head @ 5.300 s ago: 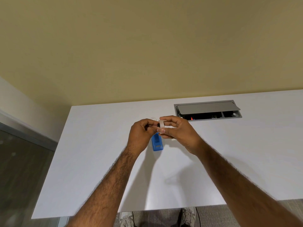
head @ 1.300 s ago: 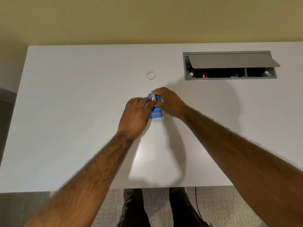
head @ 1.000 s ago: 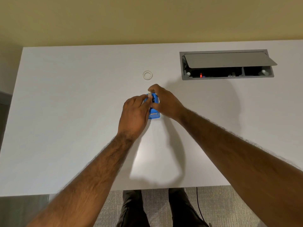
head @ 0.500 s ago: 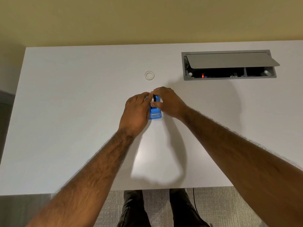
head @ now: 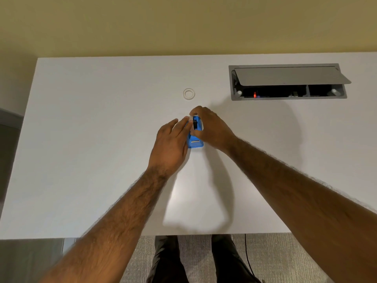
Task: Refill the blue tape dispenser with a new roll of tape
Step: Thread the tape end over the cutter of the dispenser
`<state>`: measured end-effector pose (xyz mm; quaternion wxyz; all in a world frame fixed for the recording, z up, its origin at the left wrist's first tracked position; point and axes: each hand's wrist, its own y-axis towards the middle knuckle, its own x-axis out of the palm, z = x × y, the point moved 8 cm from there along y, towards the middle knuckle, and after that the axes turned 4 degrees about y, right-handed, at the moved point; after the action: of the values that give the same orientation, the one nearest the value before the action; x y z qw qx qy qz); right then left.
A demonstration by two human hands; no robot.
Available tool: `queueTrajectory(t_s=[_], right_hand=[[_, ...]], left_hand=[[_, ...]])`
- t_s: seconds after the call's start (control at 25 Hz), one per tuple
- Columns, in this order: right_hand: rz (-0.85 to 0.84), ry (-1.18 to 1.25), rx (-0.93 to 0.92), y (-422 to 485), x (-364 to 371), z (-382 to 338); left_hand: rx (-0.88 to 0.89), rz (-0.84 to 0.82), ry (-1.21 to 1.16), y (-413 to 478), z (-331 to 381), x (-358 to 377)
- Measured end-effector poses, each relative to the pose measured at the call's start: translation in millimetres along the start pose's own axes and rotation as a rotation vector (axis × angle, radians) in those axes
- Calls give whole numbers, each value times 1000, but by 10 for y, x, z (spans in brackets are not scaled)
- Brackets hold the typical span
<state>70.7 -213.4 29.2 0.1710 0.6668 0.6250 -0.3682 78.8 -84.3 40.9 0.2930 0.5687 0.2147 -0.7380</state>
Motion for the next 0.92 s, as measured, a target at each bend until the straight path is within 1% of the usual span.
queueTrajectory(t_s=[0.2,0.6,0.8,0.92], right_hand=[[57,-41,1,25,-28,15],[-25,-88,14,44,5,59],[-1,-79,-14,29,-29,7],[17,-117,-44,46,-36,-29]], left_hand=[[-47,-47,-3,62,-60,74],[21,-45,26,-78,-14,42],[-9,-6,8,-22,14,5],[-49,-2,-18,43,-9,3]])
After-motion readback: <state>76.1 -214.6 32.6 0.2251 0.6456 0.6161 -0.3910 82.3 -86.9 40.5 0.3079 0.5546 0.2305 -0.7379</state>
